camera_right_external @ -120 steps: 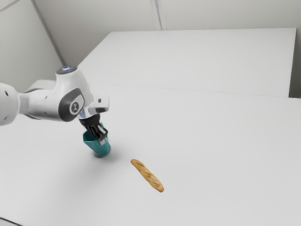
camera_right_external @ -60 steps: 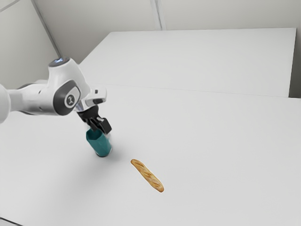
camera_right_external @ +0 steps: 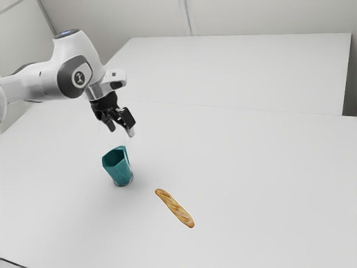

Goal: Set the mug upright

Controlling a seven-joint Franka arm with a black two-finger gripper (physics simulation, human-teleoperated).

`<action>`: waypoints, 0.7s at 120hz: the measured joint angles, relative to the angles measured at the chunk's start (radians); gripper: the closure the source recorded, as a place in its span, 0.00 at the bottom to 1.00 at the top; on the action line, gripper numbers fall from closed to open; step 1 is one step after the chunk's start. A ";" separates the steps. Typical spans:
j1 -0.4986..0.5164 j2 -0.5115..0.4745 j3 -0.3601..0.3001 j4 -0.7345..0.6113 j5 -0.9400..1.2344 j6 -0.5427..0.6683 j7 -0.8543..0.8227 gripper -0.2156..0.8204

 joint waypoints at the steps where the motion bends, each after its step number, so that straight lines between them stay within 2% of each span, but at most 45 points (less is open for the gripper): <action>1: 0.000 0.002 -0.001 0.006 0.000 -0.006 -0.002 0.23; 34: -0.009 0.043 -0.007 0.174 -0.001 -0.177 -0.045 0.22; 84: -0.004 0.059 -0.008 0.375 0.010 -0.338 -0.081 0.22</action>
